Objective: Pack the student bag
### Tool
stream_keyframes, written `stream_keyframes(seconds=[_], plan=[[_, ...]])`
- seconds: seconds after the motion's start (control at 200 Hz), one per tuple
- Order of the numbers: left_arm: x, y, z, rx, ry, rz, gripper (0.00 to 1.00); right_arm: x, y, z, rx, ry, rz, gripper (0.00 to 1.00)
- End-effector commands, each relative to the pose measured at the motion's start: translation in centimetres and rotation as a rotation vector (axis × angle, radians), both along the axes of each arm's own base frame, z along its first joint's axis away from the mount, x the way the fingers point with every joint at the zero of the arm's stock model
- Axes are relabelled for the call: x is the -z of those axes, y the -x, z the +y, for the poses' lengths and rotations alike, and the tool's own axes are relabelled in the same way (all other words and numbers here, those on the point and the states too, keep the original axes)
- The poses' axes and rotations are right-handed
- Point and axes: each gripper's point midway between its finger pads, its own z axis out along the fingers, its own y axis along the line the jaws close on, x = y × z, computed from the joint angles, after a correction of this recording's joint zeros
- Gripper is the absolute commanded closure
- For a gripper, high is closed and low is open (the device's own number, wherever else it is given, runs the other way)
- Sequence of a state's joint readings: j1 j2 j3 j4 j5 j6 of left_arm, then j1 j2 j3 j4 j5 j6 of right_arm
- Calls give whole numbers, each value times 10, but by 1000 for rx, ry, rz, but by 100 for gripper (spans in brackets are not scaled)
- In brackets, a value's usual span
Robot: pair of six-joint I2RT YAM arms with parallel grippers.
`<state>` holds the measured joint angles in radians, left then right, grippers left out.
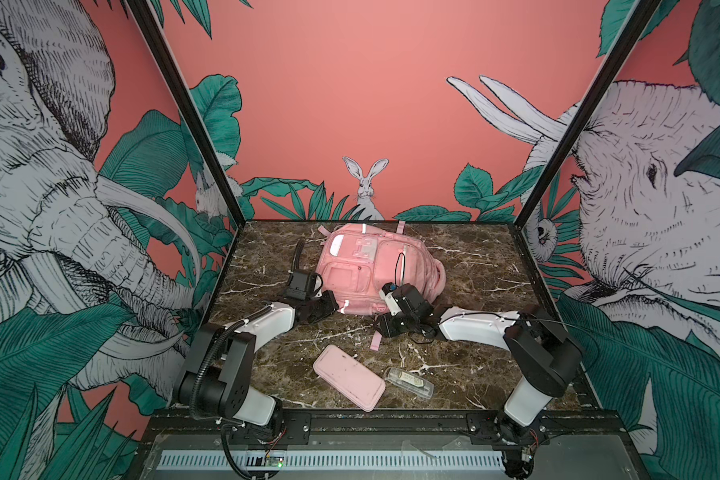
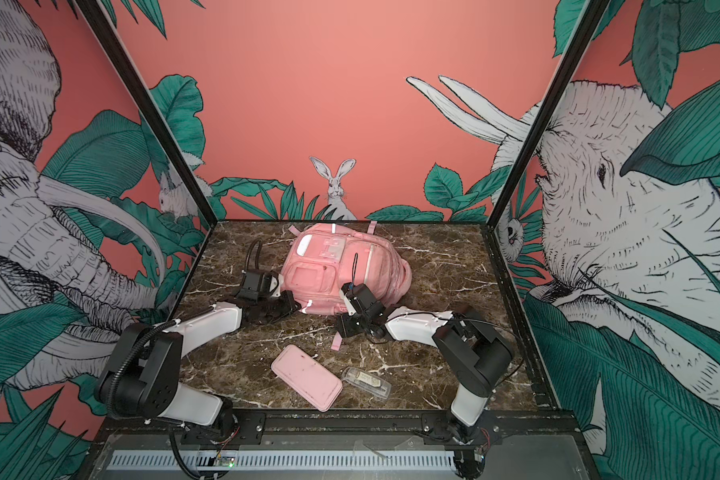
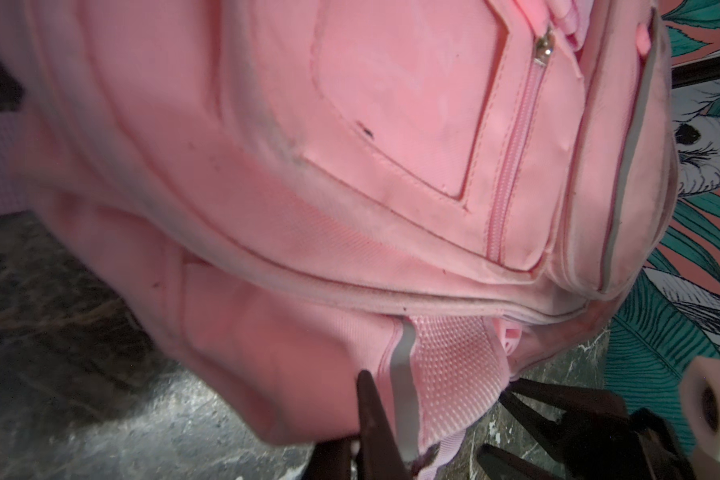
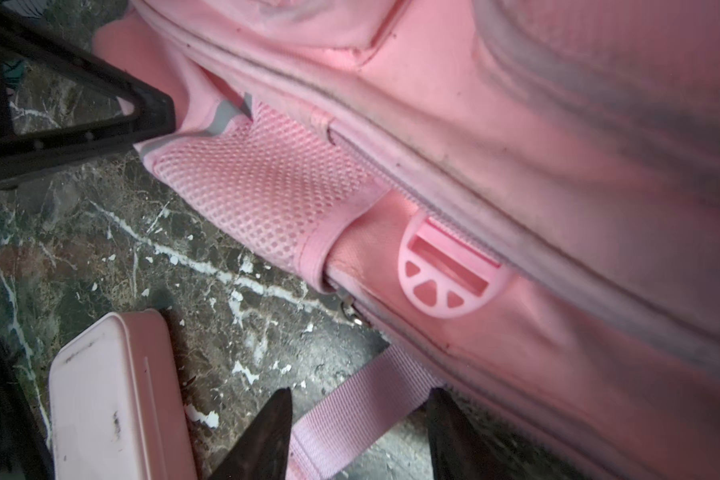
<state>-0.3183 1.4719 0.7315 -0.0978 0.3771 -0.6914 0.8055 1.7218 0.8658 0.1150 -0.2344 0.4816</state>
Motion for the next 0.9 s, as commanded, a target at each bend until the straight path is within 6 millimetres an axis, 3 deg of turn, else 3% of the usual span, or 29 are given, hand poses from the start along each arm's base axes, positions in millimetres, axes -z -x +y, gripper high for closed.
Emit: stream_keyframes(seconds=[0.0, 0.605, 0.895], plan=[[-31, -7, -8, 37, 26, -82, 93, -8, -8, 15, -23, -97, -100, 50], [-42, -6, -8, 55, 12, -89, 93, -2, -15, 24, -98, -167, -289, 50], [-41, -4, -7, 53, 9, -85, 93, -11, -20, 25, -72, -232, -359, 54]])
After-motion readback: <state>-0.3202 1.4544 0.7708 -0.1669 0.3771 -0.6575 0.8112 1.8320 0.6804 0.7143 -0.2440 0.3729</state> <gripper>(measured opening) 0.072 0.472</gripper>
